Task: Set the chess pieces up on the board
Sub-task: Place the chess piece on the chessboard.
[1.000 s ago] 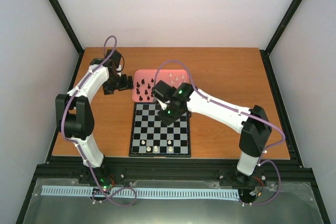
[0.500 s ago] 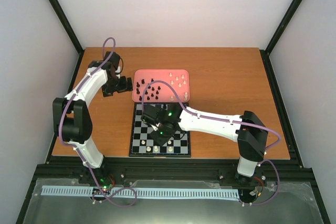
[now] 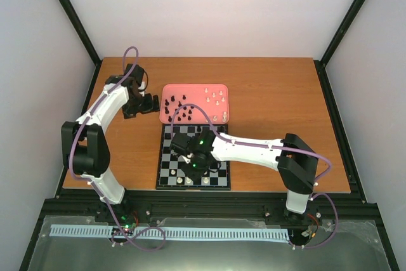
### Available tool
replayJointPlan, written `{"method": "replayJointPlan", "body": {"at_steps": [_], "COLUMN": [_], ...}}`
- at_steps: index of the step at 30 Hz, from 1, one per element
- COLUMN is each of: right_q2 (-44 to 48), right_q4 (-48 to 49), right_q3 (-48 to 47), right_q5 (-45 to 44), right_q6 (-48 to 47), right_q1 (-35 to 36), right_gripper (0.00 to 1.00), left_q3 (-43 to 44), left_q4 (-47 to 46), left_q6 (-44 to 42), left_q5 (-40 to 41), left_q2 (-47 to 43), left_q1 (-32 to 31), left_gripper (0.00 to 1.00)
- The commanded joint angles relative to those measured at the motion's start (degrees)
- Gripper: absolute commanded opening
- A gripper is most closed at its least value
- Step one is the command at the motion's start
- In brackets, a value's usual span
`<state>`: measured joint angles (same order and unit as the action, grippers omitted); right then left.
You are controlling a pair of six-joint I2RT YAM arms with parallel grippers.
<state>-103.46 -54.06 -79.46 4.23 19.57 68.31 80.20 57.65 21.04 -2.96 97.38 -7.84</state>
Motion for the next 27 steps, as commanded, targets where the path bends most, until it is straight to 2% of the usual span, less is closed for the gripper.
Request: {"method": "replayJointPlan", "body": {"at_steps": [1,12,27], "right_q2": [-0.49,-1.33,-3.11], "right_q4": [1.66,3.35,3.12], "right_q3": [1.46,3.18,2.99], "right_q5": [1.55,3.64,1.12], "right_q6": [0.64,0.91,1.63], "right_q1": [0.51,0.47,0.50], "right_gripper": [0.03,0.03,0.04], "left_q3": [-0.47,-1.01,-1.09], "left_q4": [-1.16,-1.13,-1.43], "left_q6": [0.28,-0.01,0.03], "left_q5": [0.45,0.85,0.29], "left_q2": [-1.91,-2.37,-2.11], "left_q1": [-0.16,-0.16,-0.17], "left_gripper": [1.00,1.00,1.00]}}
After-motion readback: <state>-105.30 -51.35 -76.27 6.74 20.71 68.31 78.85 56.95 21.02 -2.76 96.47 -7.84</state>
